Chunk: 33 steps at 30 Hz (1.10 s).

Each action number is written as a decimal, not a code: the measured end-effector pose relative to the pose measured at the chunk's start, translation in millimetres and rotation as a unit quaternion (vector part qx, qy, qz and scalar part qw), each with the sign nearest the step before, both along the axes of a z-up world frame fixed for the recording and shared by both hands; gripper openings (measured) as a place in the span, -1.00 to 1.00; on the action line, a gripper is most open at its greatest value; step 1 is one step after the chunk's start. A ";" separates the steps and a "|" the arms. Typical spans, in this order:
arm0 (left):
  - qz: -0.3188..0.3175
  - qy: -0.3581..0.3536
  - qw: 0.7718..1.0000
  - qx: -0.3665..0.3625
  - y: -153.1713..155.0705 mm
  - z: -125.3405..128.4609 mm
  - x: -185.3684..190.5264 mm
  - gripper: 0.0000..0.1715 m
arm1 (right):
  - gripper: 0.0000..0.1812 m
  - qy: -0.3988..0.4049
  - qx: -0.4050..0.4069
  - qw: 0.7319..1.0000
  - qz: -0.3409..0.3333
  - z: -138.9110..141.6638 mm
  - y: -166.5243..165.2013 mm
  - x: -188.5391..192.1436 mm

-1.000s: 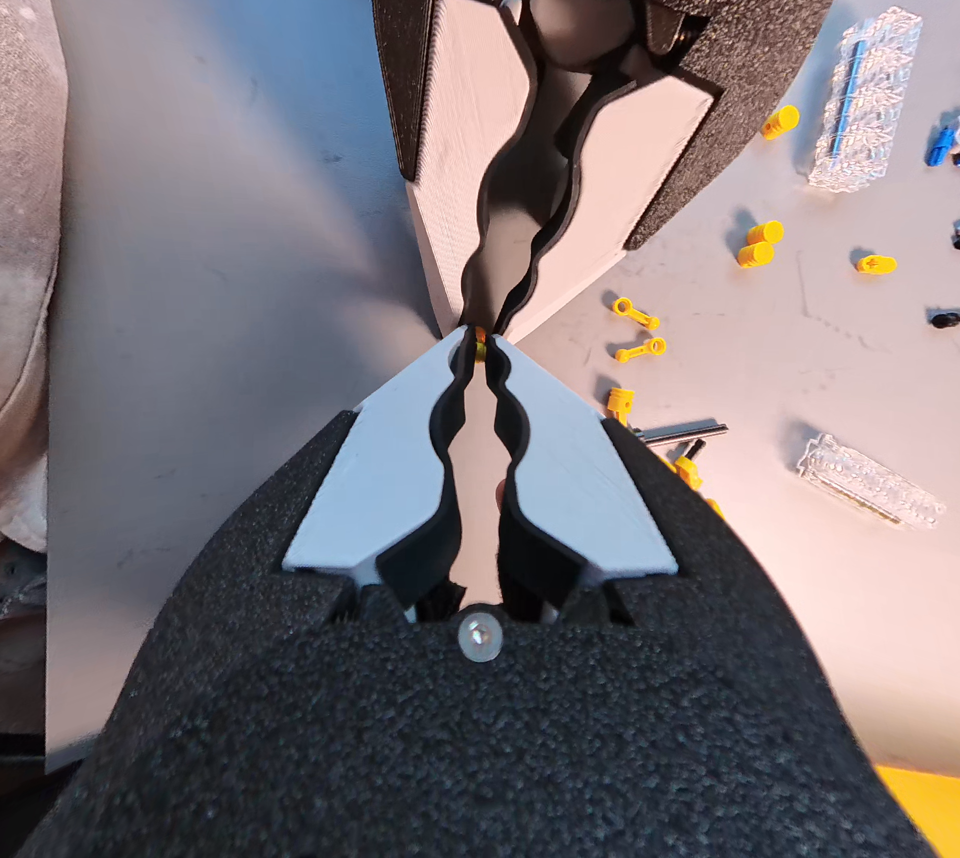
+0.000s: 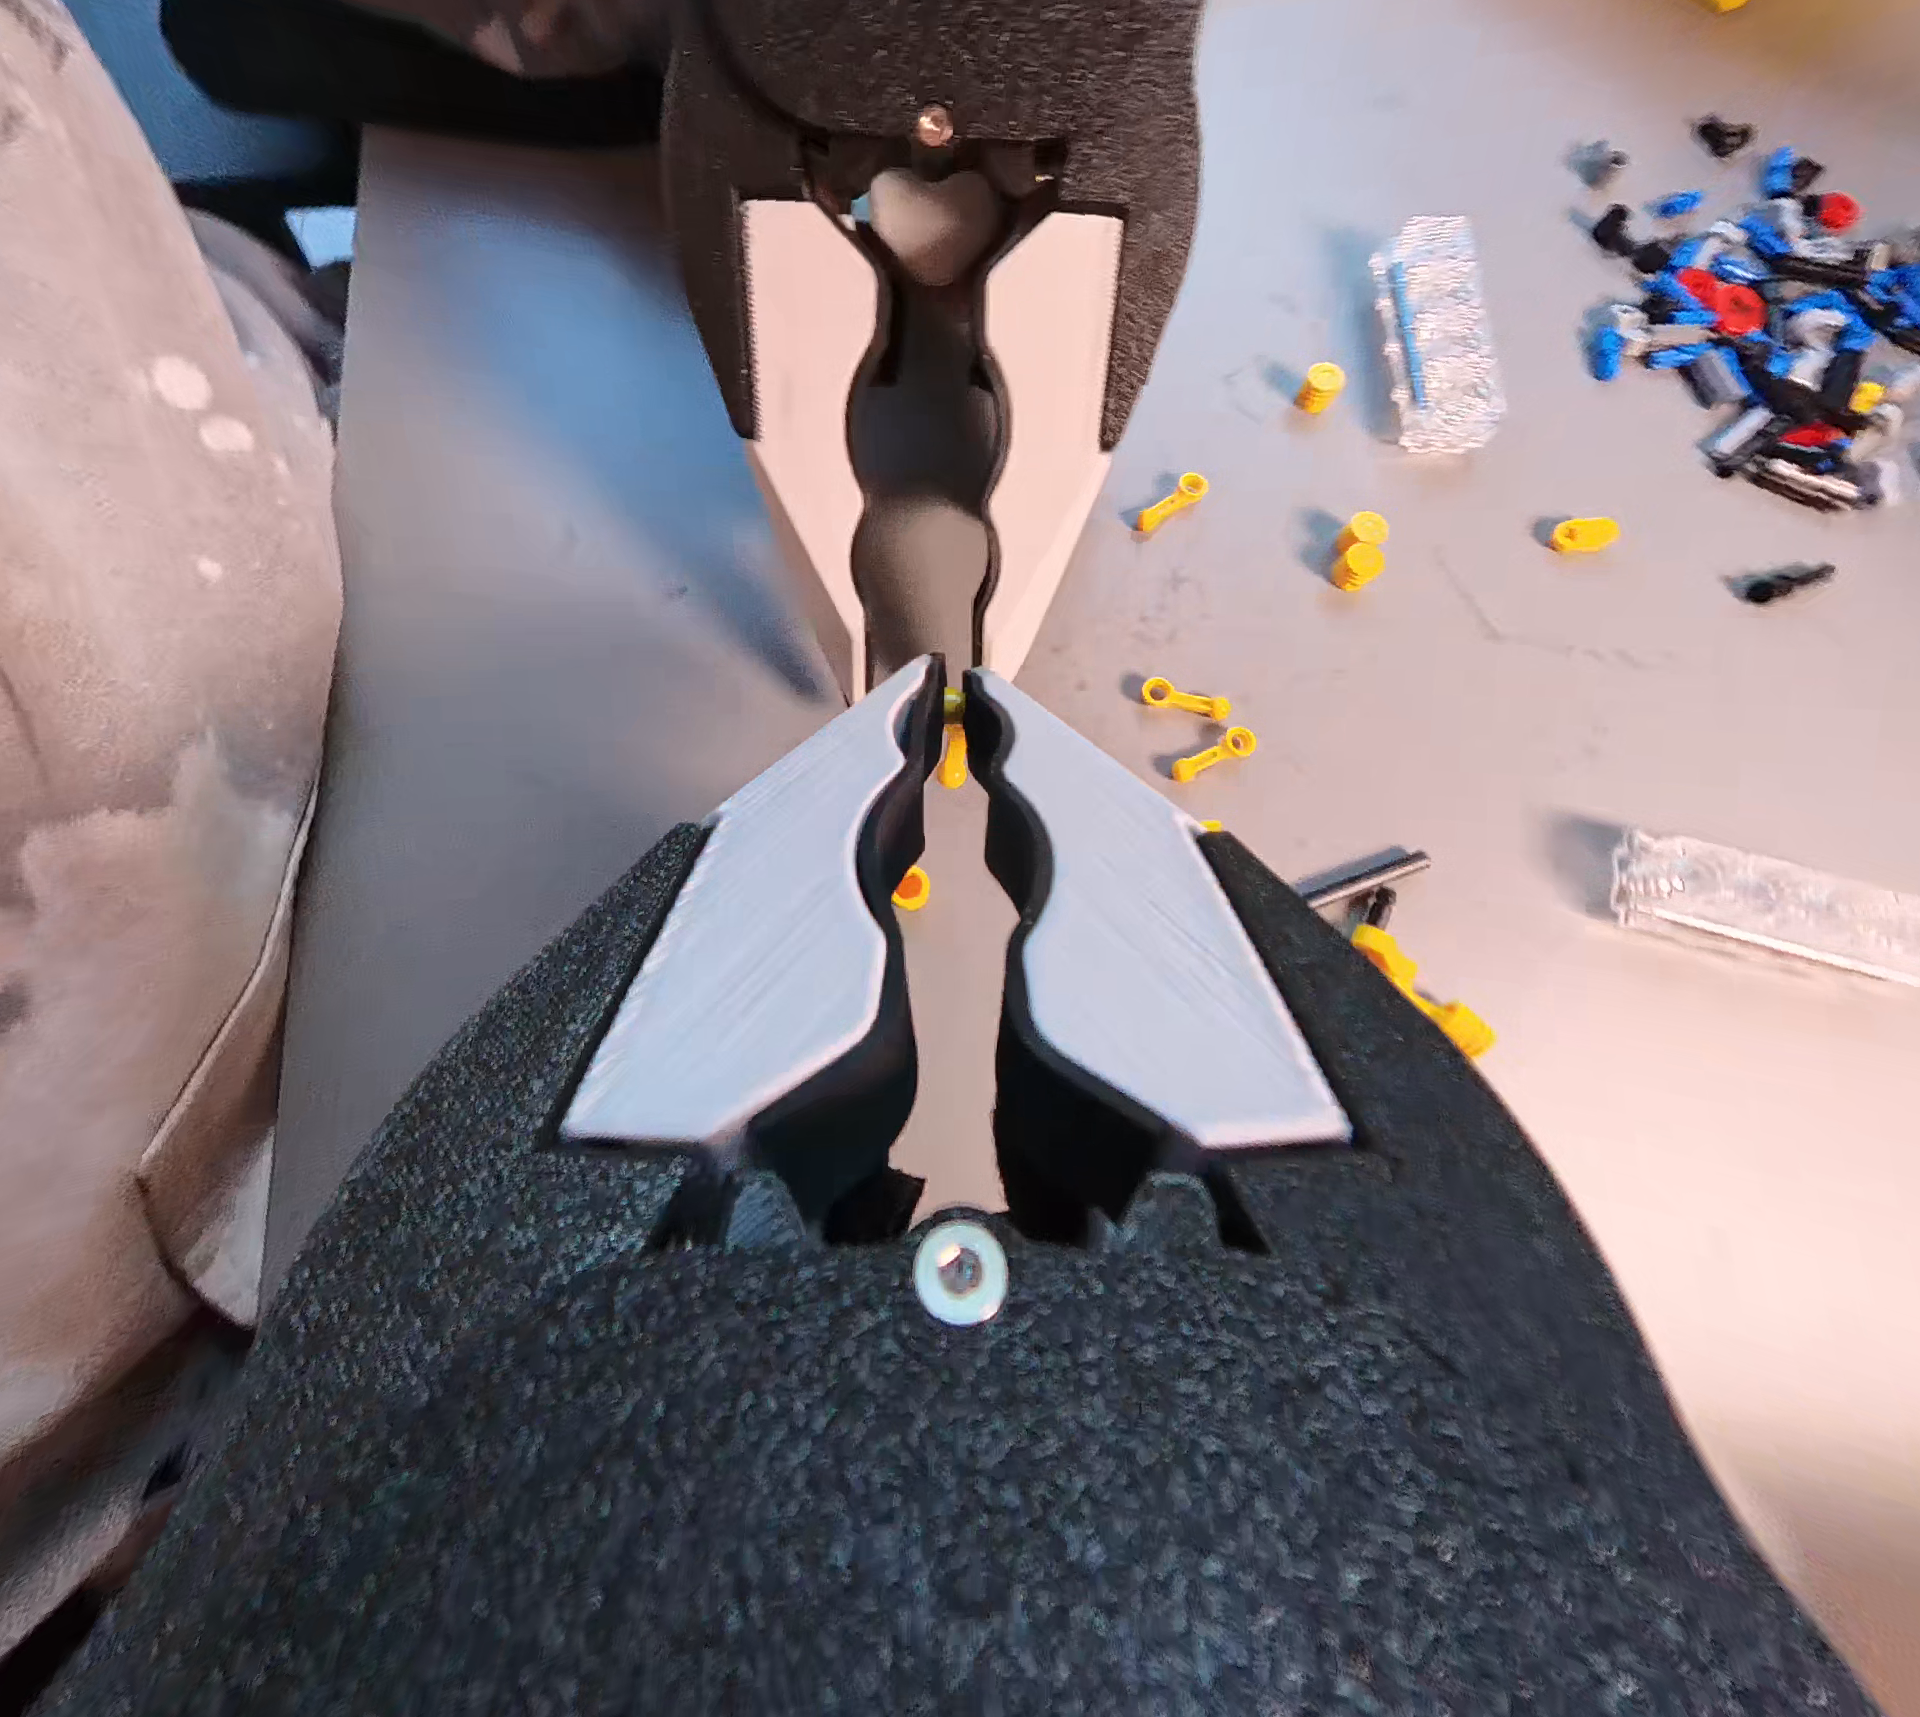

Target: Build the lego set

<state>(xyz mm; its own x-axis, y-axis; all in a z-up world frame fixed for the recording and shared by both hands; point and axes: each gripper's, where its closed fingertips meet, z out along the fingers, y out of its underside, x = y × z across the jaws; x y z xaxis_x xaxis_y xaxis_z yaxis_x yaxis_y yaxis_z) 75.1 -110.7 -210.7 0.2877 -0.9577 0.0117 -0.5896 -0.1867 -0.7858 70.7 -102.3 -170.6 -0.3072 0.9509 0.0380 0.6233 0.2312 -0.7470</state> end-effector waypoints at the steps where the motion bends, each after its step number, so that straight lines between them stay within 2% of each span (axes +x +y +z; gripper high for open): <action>1: 0.002 -0.005 1.000 0.000 0.5 1.7 1.0 -0.71 | -0.97 0.010 -0.008 1.000 -0.013 0.5 3.2 1.7; 4: 0.004 -0.038 0.999 0.004 0.5 12.9 7.7 -0.71 | -0.97 0.073 -0.063 0.993 -0.062 12.7 3.7 1.5; 9: 0.014 -0.192 0.981 -0.011 1.0 63.5 25.5 -0.72 | -0.97 0.204 -0.165 0.958 -0.120 49.5 -1.0 -9.3; 12: 0.019 -0.247 0.968 -0.031 1.0 80.0 25.0 -0.92 | -0.97 0.241 -0.193 0.943 -0.123 59.5 -6.7 -10.0; 16: 0.000 -0.222 0.975 -0.030 -6.3 74.1 23.2 -0.95 | -0.97 0.206 -0.149 0.963 -0.090 52.9 -14.1 -4.7; 20: -0.016 -0.173 0.985 -0.009 -13.0 62.0 26.7 -0.95 | -0.94 0.115 -0.032 0.993 -0.015 42.4 -19.4 2.1; 23: -0.019 -0.165 0.986 -0.006 -14.5 59.7 26.6 -0.95 | -0.92 0.059 0.020 0.998 0.027 38.3 -21.7 6.1; 26: -0.016 -0.161 0.987 0.001 -13.4 60.6 24.7 -0.95 | -0.87 0.028 0.030 0.998 0.046 35.2 -23.2 8.5; 33: -0.012 -0.134 0.991 0.025 -12.1 55.1 23.4 -0.95 | -0.93 -0.006 0.028 0.999 0.044 29.9 -21.3 7.0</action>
<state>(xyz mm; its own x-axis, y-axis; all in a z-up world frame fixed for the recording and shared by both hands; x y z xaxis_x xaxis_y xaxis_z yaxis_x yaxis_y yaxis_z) 98.5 -122.7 -155.6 0.2583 -0.9654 0.0369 -0.3619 -0.1321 -0.9228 77.7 -123.5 -140.7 -0.3895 0.9171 0.0855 0.6078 0.3256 -0.7243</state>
